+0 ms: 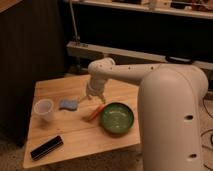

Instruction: Place the pepper in the ceramic bowl

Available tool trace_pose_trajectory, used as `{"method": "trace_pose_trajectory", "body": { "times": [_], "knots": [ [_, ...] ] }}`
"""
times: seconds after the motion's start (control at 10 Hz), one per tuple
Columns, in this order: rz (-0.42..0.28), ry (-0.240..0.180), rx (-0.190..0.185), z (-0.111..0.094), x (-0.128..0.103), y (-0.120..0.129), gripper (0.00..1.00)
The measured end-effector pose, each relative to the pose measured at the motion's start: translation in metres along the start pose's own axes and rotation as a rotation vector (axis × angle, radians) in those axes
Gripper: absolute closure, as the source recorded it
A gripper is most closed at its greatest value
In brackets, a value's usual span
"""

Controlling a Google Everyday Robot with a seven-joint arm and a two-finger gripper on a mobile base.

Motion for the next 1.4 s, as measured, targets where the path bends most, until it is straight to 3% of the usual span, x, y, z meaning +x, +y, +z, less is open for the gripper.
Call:
{"method": "trace_pose_trajectory", "body": {
  "times": [0.5, 0.8, 1.2, 1.4],
  "knots": [
    [0.004, 0.041, 0.023, -0.009, 0.009, -0.038, 0.2],
    [-0.035, 0.054, 0.041, -0.01, -0.003, -0.044, 0.2],
    [-0.048, 0.077, 0.05, 0.011, -0.011, -0.064, 0.2],
    [-0.055, 0.057, 0.045, 0.019, -0.011, -0.07, 0.2]
  ]
}}
